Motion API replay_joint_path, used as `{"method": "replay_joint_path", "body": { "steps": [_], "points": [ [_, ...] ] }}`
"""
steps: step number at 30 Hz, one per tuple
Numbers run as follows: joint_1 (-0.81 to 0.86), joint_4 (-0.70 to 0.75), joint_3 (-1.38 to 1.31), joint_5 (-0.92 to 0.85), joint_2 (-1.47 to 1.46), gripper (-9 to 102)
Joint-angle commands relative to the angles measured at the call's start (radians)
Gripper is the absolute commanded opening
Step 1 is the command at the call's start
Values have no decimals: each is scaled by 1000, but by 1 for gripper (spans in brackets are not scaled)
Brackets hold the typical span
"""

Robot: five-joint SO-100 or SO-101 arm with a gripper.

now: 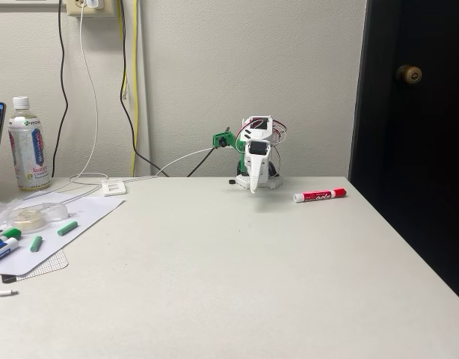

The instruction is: Pick up the red marker.

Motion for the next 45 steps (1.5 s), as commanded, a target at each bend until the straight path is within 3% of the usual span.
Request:
{"method": "replay_joint_path", "body": {
  "steps": [1, 17, 31, 45],
  "points": [
    [3, -9, -5, -8, 8, 0],
    [12, 6, -101, -25, 8, 0],
    [-43, 310, -514, -9, -115, 0],
    [-120, 730, -999, -60, -380, 0]
  ]
}}
